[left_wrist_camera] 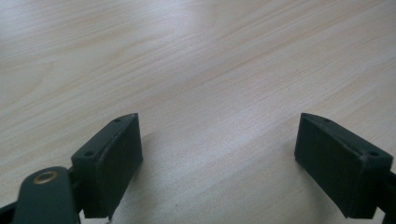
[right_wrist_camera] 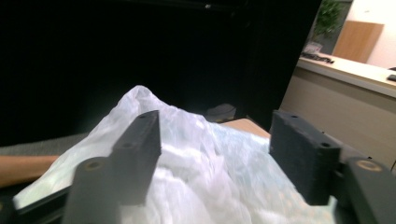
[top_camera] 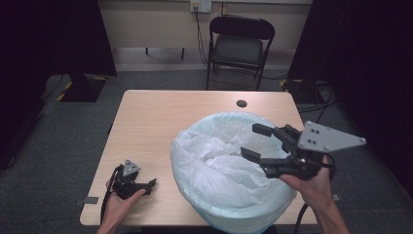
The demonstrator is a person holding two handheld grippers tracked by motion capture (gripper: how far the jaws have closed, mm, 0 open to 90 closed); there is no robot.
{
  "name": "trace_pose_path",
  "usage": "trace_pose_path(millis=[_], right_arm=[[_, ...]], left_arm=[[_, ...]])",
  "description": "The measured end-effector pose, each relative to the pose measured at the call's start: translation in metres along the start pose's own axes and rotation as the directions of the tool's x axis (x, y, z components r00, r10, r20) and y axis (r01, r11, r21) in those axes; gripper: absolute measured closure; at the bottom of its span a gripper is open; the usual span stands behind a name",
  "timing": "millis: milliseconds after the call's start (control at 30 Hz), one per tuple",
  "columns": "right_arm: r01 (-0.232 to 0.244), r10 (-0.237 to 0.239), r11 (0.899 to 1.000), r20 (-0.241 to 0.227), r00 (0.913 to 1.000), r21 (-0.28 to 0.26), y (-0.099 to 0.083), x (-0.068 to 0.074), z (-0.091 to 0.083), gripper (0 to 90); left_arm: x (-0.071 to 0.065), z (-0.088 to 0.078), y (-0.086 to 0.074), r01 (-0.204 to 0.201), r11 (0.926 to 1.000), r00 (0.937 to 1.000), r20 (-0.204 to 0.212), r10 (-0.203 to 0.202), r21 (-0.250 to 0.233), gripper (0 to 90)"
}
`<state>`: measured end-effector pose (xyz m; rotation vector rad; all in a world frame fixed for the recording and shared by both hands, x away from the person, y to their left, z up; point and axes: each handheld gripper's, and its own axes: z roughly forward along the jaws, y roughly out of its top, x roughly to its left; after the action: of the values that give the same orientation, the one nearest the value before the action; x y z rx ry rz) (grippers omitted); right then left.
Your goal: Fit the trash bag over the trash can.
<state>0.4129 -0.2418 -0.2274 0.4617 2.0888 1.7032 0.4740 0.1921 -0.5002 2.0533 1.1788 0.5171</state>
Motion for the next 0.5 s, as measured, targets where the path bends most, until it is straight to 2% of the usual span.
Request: trace_pose_path(millis=[133,267,367,433,500], right_arm=[[0.008,-0.005,0.999,-0.059,0.9983,0.053,0.016,-0.004,0.024,25.6],[0.006,0.011,0.992,-0.132,0.9912,0.128,0.012,-0.001,0.052,25.5],[-0.007,0.045,0.980,-0.188,0.9811,0.198,0.001,0.003,0.072,28.9],[0.011,0.043,0.968,-0.208,0.9772,0.250,-0.005,0.006,0.081,29.4],[0.024,0.048,0.960,-0.249,0.9675,0.278,-0.007,0.008,0.084,31.5]], left_arm=[[0.000,0.000,0.000,0.001,1.0000,1.0000,-0.001,-0.001,0.000,14.6],[0.000,0.000,0.000,0.001,1.0000,1.0000,-0.001,-0.001,0.000,14.6],[0.000,0.000,0.000,0.000,1.0000,1.0000,-0.001,0.000,0.000,14.6],[0.000,0.000,0.000,0.000,1.0000,1.0000,-0.002,0.000,0.001,14.7],[0.000,0.000,0.000,0.001,1.0000,1.0000,-0.001,-0.001,0.000,14.7]])
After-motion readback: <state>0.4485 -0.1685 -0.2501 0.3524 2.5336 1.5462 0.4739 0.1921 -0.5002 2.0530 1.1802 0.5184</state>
